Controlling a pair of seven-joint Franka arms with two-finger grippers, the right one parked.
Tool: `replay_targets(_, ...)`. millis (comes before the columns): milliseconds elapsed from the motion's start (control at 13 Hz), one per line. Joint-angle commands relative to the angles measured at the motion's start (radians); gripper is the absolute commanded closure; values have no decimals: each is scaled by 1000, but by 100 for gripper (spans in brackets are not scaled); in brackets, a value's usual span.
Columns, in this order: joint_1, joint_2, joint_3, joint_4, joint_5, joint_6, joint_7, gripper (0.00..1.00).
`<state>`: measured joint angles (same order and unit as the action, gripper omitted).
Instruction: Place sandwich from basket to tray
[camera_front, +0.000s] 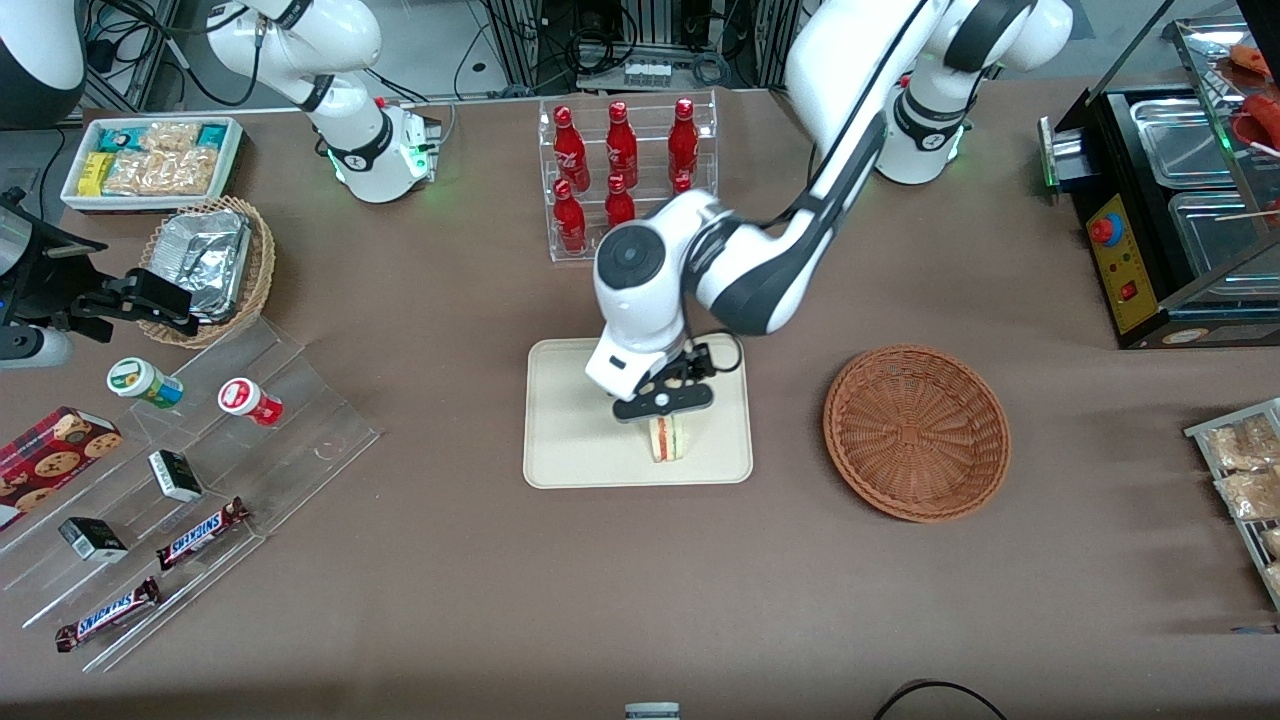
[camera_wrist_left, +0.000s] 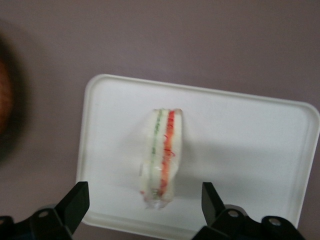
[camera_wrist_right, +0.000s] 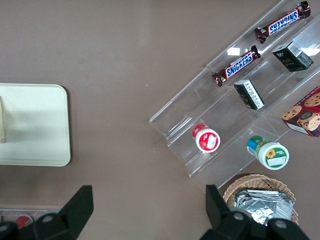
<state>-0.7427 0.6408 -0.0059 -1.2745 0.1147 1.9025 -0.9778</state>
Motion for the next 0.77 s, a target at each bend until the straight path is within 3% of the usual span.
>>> replay_targets(0, -3, -104, 82, -28, -36, -94, 7, 1)
replay_targets(308, -1, -191, 173, -29, -46, -177, 13, 1)
replay_targets(692, -1, -266, 314, -39, -93, -281, 187, 1)
